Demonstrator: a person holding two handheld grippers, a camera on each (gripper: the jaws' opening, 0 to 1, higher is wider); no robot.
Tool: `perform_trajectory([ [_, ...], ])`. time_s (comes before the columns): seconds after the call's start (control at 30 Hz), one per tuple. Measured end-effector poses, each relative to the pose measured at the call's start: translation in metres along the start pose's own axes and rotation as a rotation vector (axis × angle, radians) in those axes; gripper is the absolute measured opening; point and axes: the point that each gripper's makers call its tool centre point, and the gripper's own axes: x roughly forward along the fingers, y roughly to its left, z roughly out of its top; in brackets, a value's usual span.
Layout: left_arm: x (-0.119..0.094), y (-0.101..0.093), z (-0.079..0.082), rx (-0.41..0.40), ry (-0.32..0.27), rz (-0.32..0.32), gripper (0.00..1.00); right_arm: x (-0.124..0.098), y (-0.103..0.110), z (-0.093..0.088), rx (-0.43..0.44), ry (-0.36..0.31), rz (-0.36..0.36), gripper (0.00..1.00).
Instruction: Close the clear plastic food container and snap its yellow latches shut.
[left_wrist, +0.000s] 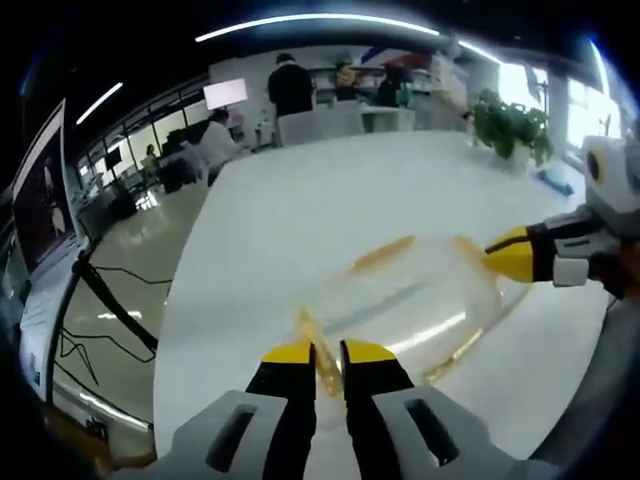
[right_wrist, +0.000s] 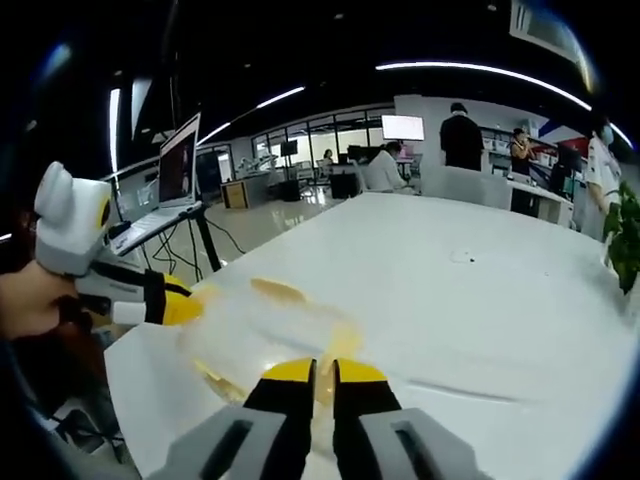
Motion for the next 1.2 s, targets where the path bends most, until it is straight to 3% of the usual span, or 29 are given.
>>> perform_trajectory([
  [0.57,-0.005,-0.016,0.007,0.022,0.01,-0.019,0.08,-0.011,-0.011,0.005,-0.002,-0.004,-0.019,0.02],
  [1.2,0.002,-0.049,0.018,0.047,0.016,-0.063,0.08,-0.028,-0.042,0.003,0.006,0.013,-0.068,0.01],
])
